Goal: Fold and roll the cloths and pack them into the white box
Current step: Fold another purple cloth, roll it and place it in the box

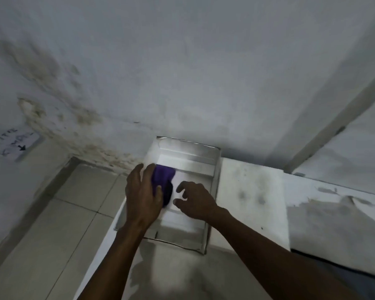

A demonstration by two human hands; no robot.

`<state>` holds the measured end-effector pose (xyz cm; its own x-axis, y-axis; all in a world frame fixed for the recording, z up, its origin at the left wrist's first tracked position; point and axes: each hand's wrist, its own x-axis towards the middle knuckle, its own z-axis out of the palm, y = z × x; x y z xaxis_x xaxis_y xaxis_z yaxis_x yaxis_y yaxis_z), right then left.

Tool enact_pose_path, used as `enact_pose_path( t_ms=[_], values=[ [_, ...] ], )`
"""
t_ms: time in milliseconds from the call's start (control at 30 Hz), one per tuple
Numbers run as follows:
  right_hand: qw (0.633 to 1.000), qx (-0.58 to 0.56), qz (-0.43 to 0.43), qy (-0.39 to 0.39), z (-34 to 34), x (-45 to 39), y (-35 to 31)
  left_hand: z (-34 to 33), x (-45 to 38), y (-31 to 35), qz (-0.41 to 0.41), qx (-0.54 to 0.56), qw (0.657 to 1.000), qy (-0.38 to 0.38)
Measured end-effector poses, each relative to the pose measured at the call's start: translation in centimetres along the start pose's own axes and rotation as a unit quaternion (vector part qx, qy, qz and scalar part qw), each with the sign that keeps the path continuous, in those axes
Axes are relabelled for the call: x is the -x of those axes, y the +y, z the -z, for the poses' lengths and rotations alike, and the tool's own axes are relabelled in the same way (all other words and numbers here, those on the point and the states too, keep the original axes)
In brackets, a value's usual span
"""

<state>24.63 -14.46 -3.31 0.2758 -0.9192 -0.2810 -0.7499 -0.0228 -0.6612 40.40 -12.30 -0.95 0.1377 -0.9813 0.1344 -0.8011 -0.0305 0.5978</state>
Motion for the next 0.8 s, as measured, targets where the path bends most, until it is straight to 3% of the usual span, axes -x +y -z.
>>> enact_pose_path(
  t_ms=[133,267,467,600,800],
  values=[
    [0.991,0.033,0.101,0.084,3.6,5.7,1.6,-1.3,3.3,4.8,-0.073,0.089,0.993,0.013],
    [0.973,0.024,0.119,0.194,6.0,11.0,4.6,-4.0,6.9,9.7,-0.11,0.139,0.984,0.019],
    [0.975,-0.011,0.024,0.22,8.4,19.6,12.7,-8.5,13.2,16.3,-0.147,0.212,0.966,-0.002],
    [0.973,-0.027,-0.078,0.214,9.9,25.1,18.8,-12.3,16.8,19.5,-0.149,0.217,0.959,-0.106],
    [0.963,0.0,-0.174,0.204,10.8,32.5,27.4,-18.5,21.1,22.6,-0.163,0.125,0.953,-0.224]
  ],
)
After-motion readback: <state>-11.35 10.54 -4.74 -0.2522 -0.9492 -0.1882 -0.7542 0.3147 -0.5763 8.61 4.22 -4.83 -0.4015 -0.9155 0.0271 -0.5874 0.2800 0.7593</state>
